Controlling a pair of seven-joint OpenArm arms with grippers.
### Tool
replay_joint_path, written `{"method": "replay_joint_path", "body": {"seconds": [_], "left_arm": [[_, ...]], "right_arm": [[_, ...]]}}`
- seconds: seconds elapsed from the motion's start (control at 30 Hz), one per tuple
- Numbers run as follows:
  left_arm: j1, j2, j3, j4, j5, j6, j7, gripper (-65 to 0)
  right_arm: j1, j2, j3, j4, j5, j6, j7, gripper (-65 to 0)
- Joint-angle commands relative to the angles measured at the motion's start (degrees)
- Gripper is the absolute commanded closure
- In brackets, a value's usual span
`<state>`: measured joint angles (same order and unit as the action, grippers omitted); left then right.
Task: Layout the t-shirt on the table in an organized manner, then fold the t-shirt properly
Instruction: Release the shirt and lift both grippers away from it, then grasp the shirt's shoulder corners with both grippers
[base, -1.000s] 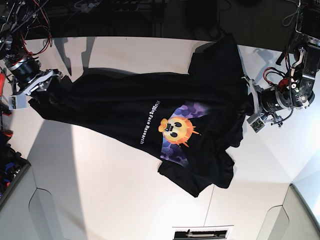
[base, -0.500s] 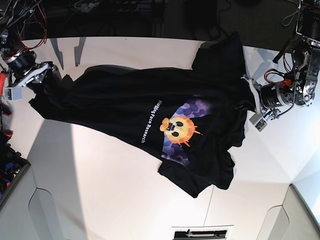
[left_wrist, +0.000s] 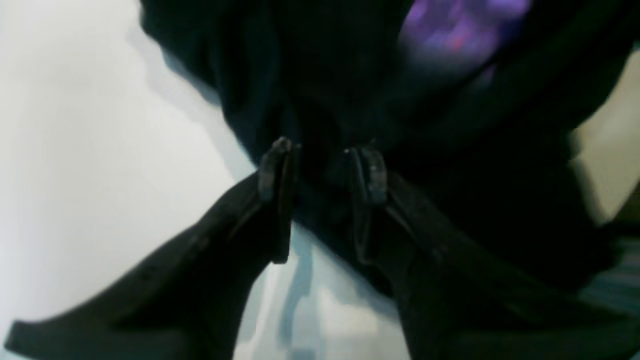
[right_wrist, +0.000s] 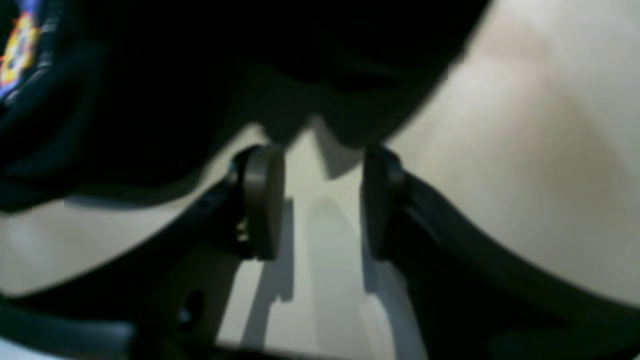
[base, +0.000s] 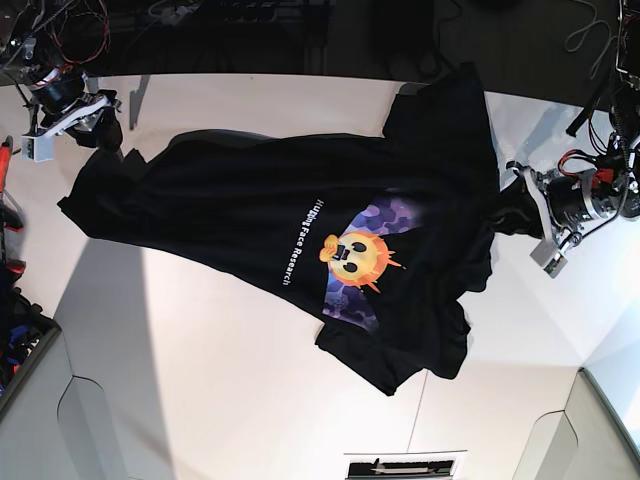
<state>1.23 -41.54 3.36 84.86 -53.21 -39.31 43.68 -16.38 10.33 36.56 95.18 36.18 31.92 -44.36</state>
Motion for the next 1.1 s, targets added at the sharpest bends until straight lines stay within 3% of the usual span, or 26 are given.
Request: {"method": "replay_joint_path", "body": {"seconds": [0.0,0.17,0.4,0.63,0.9,0.97,1.07], "left_arm": [[-0.70,-1.18,-2.23,1.36,-1.62,-0.69,-0.68,-22.2],[4.28,-1.16,-8.00,1.20,-1.81,-0.69,-0.52,-22.9],[8.46,0.13,-8.22,-1.14,-1.84,-0.69,-0.76,-22.9],[10.51,5.84,-8.20,-1.46,1.11,-0.69,-0.83,-22.9],[12.24,11.69,-8.20,-1.49,4.59,-0.69,-1.60,-22.3],[12.31,11.91,-8.20,-1.49,4.15,-0.69,-2.34,-17.3],[12.41,11.85,-8.20,-1.49,4.11,-0.69,-2.34,-2.9]], "right_arm": [[1.31,0.74,0.13,-0.02,1.64,0.46,1.51,-26.1],[2.73,0.72,-1.05,-4.61,1.97,0.48,1.77,-26.1],[5.51,0.72,-7.58,-7.28,0.24,0.46,3.37,-26.1],[7.54,0.09,-12.02,-7.28,-0.63,0.44,4.70,-26.1],[9.07,-0.09,-12.74,-7.28,-0.55,0.92,4.68,-25.7],[9.40,-0.07,-12.76,-7.28,-0.55,0.94,4.70,-19.6],[9.22,-0.07,-12.74,-7.28,-0.35,0.94,4.44,0.0]]}}
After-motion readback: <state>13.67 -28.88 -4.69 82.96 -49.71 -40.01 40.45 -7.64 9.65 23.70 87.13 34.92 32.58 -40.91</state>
